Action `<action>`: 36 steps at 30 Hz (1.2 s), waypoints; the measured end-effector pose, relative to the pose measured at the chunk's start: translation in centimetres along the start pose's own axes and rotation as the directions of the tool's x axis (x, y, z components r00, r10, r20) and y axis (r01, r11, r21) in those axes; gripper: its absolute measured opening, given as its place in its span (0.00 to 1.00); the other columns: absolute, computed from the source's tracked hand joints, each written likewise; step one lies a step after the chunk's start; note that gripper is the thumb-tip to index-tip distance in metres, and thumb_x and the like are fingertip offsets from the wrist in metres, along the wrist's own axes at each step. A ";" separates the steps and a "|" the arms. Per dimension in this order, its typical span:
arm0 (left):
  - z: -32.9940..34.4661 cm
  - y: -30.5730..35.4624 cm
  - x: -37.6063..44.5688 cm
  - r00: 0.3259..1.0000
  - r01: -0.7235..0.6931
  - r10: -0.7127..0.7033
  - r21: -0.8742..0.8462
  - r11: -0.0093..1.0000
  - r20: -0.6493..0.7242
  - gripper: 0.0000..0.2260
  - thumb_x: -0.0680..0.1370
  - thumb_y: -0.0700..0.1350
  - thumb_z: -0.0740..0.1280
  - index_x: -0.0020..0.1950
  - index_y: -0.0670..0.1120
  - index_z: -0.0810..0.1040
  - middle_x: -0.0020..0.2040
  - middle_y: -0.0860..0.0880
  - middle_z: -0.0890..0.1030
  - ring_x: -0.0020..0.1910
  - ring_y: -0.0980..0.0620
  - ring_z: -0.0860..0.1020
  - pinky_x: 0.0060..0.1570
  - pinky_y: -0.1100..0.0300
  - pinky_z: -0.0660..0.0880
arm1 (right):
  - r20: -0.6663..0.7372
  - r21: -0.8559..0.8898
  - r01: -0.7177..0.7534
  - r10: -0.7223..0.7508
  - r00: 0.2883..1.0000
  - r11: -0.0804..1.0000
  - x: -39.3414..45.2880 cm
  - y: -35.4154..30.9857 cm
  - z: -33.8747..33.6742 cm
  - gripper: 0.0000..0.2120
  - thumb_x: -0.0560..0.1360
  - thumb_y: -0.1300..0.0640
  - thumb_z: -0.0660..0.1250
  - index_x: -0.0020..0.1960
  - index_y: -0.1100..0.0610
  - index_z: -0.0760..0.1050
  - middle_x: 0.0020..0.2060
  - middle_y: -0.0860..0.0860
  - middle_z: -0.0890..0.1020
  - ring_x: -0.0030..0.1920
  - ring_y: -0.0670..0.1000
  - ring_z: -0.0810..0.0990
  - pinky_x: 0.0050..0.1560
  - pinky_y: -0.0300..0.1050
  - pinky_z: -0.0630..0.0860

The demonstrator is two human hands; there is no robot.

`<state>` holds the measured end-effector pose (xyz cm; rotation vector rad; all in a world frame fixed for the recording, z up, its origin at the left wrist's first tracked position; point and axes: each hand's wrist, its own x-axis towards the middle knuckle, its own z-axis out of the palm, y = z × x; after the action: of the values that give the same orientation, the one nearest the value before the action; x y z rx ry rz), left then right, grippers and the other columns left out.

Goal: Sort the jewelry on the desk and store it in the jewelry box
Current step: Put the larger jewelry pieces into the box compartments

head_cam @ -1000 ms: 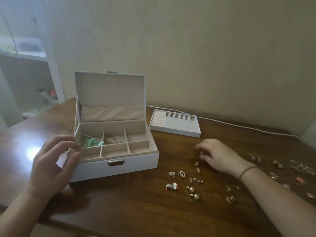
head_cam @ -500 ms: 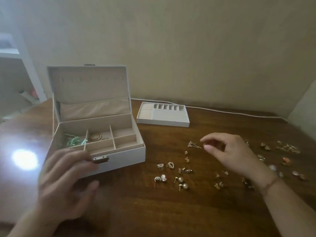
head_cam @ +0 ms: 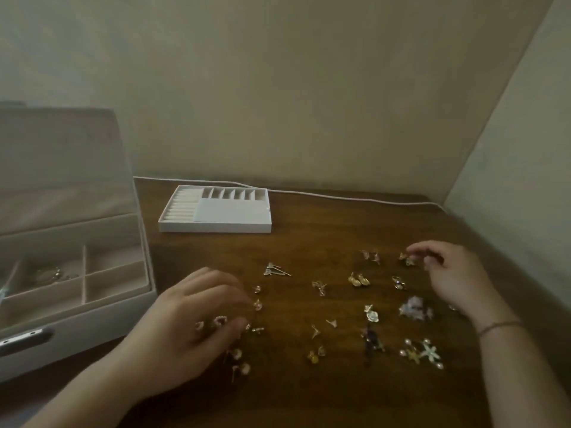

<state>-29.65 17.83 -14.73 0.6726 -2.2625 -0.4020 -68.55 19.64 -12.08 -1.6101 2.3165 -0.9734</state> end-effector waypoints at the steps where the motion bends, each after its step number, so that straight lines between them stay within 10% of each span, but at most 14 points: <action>1: -0.1 0.1 -0.2 1.000 -0.021 0.021 0.004 1.000 -0.016 0.09 0.77 0.54 0.66 0.53 0.54 0.82 0.53 0.61 0.78 0.54 0.56 0.80 0.48 0.63 0.77 | 0.028 -0.022 -0.002 0.002 1.000 1.000 -0.2 0.3 -0.4 0.16 0.79 0.64 0.61 0.49 0.44 0.78 0.48 0.44 0.82 0.49 0.46 0.78 0.44 0.40 0.71; 10: 1.1 0.4 0.5 0.991 -0.045 0.052 0.056 0.997 -0.126 0.06 0.75 0.50 0.67 0.48 0.52 0.81 0.49 0.59 0.79 0.48 0.60 0.79 0.45 0.73 0.72 | 0.549 -0.184 0.092 0.024 0.835 0.979 -2.9 -0.7 -2.2 0.13 0.69 0.50 0.76 0.49 0.36 0.78 0.49 0.37 0.77 0.49 0.41 0.77 0.52 0.43 0.77; 30: 1.7 0.5 -0.6 0.994 -0.104 0.111 0.390 0.915 0.005 0.09 0.78 0.54 0.67 0.54 0.52 0.82 0.53 0.55 0.81 0.55 0.54 0.76 0.54 0.54 0.74 | 0.329 -0.441 0.160 -0.007 0.944 0.883 -2.3 -0.9 1.0 0.11 0.73 0.56 0.71 0.41 0.42 0.73 0.39 0.42 0.77 0.40 0.41 0.76 0.40 0.37 0.74; 36: 0.1 0.3 -1.4 0.975 -0.048 0.148 0.489 0.871 -0.167 0.07 0.77 0.50 0.67 0.51 0.50 0.83 0.51 0.52 0.82 0.52 0.51 0.77 0.51 0.52 0.73 | 0.223 -0.322 0.399 -0.341 0.913 0.859 -2.3 -5.8 1.9 0.14 0.70 0.56 0.73 0.45 0.39 0.74 0.39 0.42 0.77 0.39 0.44 0.77 0.37 0.49 0.78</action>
<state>-28.97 18.92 -15.44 0.7992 -2.1995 0.2889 -62.17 19.64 -10.69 -2.2526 2.2131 -0.4563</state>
